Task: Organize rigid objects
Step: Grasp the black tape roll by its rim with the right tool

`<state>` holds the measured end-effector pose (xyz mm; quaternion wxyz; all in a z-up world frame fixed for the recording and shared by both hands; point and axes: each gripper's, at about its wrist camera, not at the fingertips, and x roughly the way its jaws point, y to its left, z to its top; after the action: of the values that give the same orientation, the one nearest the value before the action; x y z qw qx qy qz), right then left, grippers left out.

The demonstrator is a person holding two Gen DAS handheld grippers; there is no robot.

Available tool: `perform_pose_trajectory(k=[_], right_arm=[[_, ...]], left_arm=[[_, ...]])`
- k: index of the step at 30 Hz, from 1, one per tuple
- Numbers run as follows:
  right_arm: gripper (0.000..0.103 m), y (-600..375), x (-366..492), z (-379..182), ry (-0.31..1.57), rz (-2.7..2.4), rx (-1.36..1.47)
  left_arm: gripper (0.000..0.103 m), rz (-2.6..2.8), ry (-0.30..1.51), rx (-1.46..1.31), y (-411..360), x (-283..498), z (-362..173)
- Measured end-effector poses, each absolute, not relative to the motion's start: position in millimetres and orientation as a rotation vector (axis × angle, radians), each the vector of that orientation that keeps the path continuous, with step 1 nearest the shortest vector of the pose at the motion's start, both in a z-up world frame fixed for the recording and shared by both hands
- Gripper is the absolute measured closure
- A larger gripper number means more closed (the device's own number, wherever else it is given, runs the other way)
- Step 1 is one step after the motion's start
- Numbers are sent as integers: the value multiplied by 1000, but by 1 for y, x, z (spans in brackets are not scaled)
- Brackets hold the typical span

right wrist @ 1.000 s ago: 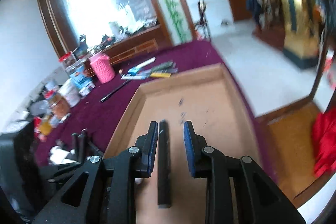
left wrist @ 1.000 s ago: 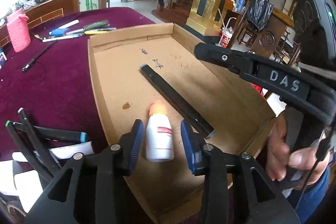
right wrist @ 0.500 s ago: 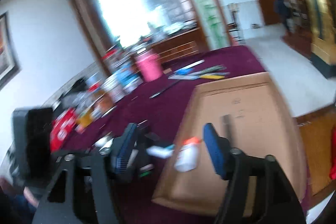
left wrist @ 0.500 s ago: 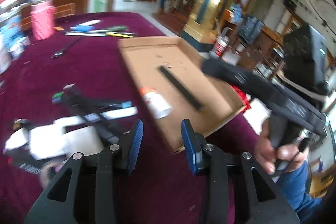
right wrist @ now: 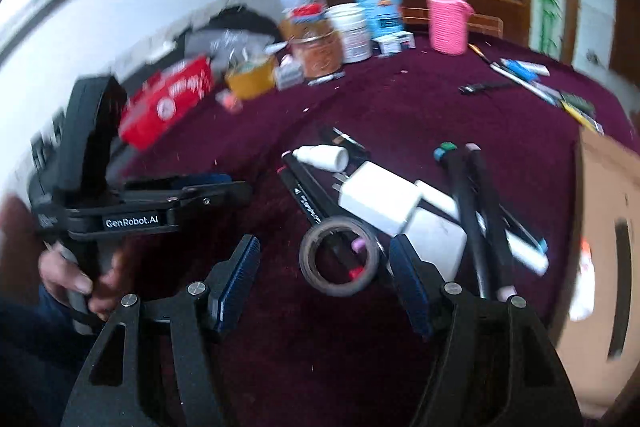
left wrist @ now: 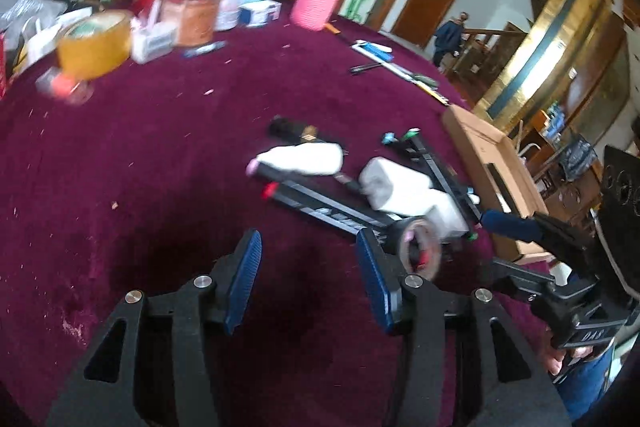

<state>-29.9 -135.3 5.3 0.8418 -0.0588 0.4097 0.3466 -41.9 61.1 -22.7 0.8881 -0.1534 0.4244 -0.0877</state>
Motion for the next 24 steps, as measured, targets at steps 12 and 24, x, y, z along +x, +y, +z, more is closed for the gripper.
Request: perform_pose_trajectory(k=[12, 24], right_arm=[[41, -93, -10, -45, 961, 665, -387], [50, -92, -48, -33, 969, 908, -282]], left_arm=[[55, -157, 932, -385, 84, -30, -39], [55, -144, 954, -366, 85, -31, -39]])
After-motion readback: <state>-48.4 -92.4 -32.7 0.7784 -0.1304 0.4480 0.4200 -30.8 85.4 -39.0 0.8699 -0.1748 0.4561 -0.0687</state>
